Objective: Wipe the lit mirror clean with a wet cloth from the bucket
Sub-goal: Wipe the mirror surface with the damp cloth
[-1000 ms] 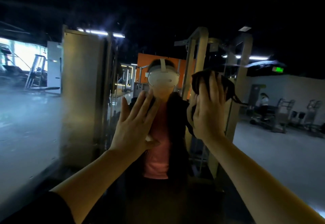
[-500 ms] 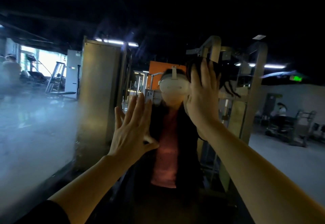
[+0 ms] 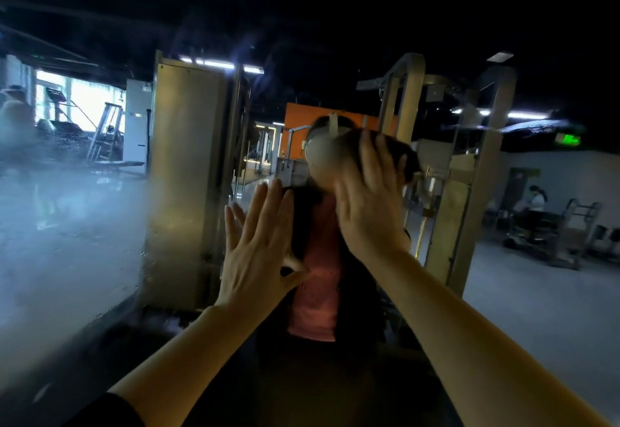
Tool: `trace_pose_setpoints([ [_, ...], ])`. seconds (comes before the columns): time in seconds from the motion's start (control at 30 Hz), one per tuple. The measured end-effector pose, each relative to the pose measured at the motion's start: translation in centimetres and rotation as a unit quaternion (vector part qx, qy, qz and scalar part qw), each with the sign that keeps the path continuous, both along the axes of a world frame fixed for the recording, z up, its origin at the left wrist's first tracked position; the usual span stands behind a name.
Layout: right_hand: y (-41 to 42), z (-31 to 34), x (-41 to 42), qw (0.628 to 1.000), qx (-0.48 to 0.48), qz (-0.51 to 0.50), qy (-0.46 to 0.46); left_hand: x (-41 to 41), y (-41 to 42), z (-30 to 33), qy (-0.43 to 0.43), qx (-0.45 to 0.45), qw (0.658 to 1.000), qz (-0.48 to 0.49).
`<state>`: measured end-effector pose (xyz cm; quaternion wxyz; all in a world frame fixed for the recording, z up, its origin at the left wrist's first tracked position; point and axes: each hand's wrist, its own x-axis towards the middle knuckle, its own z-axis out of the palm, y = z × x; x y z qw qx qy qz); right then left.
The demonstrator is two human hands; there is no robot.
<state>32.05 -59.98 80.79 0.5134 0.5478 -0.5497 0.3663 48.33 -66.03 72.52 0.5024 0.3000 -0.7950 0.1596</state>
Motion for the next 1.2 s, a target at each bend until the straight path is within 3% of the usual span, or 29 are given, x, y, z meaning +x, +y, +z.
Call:
trace_pose_setpoints([
  [0.1, 0.4, -3.6, -0.4, 0.986, 0.090, 0.005, 0.139, -0.8, 0.4, -2.1, 0.024, 0.027, 0.999, -0.005],
  [0.17, 1.8, -5.5, -2.7, 0.981, 0.101, -0.011, 0.166, -0.9, 0.6, -3.5, 0.022, 0.034, 0.999, -0.004],
  [0.33, 4.6, -5.4, -7.4, 0.993, -0.065, -0.093, -0.039, -1.0, 1.2, -4.8, 0.001, 0.057, 0.998, -0.008],
  [0.4, 3.9, -5.3, -6.5, 0.989, -0.098, -0.081, -0.074, -1.3, 1.4, -4.8, -0.009, 0.073, 0.997, 0.001],
  [0.5, 2.5, -7.9, -4.1, 1.000, -0.014, -0.023, 0.004, -1.4, 1.7, -4.7, -0.018, 0.090, 0.996, 0.012],
  [0.63, 3.7, -11.7, -5.0, 0.981, 0.133, -0.028, 0.138, -1.3, 2.2, -5.0, -0.004, 0.087, 0.996, -0.005],
  [0.7, 4.8, -11.9, -6.6, 0.989, 0.110, -0.058, 0.079, -1.2, 2.7, -5.5, 0.001, 0.085, 0.996, -0.015],
  [0.83, 5.3, -11.1, -6.4, 0.986, -0.065, -0.063, -0.141, -1.3, 3.3, -7.4, 0.010, 0.098, 0.995, -0.005],
  [0.9, 4.1, -12.1, -4.8, 0.991, -0.047, -0.039, -0.115, -1.6, 3.3, -8.4, 0.009, 0.112, 0.994, -0.006],
  [1.03, 3.4, -16.6, -4.5, 0.996, 0.083, -0.023, 0.021, -2.3, 3.8, -10.0, -0.010, 0.151, 0.988, 0.002],
  [1.13, 4.7, -16.9, -5.9, 0.993, 0.098, -0.033, 0.049, -2.3, 3.9, -10.3, -0.033, 0.158, 0.987, 0.001],
  [1.2, 5.7, -16.8, -6.9, 0.994, 0.086, -0.057, 0.019, -1.9, 3.9, -10.3, -0.048, 0.159, 0.986, -0.001],
])
